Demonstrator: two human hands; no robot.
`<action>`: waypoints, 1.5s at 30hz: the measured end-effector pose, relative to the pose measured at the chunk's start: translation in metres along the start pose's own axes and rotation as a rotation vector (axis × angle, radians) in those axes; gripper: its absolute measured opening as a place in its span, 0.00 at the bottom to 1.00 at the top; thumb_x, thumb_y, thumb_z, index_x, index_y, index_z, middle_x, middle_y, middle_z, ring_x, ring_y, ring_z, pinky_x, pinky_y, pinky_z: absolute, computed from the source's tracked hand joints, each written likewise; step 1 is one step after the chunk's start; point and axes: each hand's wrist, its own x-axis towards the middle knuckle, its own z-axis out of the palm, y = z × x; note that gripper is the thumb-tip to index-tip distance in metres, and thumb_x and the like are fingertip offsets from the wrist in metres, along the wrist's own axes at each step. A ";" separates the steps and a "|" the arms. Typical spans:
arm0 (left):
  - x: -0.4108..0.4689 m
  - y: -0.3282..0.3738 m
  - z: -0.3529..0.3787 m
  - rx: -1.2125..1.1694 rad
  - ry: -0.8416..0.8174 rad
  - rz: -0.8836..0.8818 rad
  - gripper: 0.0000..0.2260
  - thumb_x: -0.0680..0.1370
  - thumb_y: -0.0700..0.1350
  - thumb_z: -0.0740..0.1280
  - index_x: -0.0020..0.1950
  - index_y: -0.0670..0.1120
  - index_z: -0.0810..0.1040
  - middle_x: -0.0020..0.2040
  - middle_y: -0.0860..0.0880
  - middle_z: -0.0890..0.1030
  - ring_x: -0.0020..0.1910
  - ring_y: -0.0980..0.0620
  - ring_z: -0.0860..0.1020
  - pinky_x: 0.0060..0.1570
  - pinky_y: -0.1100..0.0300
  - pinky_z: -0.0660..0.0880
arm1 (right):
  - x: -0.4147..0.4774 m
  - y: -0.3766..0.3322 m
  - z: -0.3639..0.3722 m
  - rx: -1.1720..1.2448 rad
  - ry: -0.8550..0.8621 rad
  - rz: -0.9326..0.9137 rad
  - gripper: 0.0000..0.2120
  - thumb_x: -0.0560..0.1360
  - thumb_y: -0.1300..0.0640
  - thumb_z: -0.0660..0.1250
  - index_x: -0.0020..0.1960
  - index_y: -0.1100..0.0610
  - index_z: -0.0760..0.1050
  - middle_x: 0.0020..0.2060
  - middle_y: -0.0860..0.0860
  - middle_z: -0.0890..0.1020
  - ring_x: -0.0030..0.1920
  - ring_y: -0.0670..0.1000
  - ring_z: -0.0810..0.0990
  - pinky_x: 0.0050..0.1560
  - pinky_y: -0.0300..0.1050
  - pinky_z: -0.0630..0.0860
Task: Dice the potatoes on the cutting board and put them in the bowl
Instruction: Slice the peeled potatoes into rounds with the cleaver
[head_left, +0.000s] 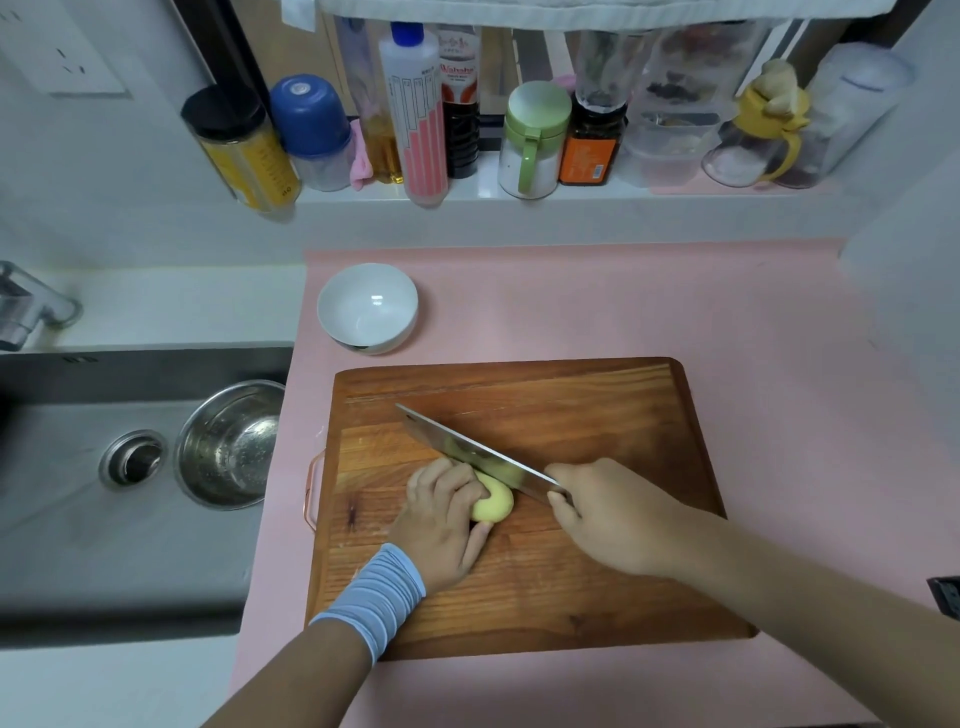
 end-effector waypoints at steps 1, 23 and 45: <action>0.000 0.000 0.000 -0.005 -0.001 0.001 0.15 0.76 0.51 0.63 0.58 0.45 0.69 0.59 0.47 0.69 0.61 0.43 0.68 0.67 0.49 0.60 | -0.002 0.002 0.000 0.005 -0.003 0.008 0.12 0.84 0.53 0.58 0.42 0.52 0.69 0.32 0.48 0.77 0.29 0.48 0.73 0.31 0.42 0.67; -0.001 -0.001 0.001 -0.017 -0.020 -0.019 0.14 0.78 0.52 0.61 0.58 0.46 0.69 0.59 0.47 0.69 0.61 0.43 0.69 0.66 0.47 0.62 | 0.009 0.016 0.020 0.045 -0.014 -0.001 0.11 0.83 0.54 0.58 0.42 0.52 0.69 0.32 0.49 0.77 0.31 0.49 0.75 0.33 0.46 0.71; 0.044 -0.019 -0.024 -0.020 -0.249 0.194 0.22 0.74 0.51 0.74 0.62 0.43 0.73 0.59 0.45 0.75 0.58 0.48 0.73 0.59 0.52 0.71 | 0.008 0.038 0.002 0.400 0.199 0.113 0.15 0.83 0.52 0.59 0.43 0.57 0.75 0.33 0.47 0.77 0.32 0.45 0.73 0.35 0.42 0.67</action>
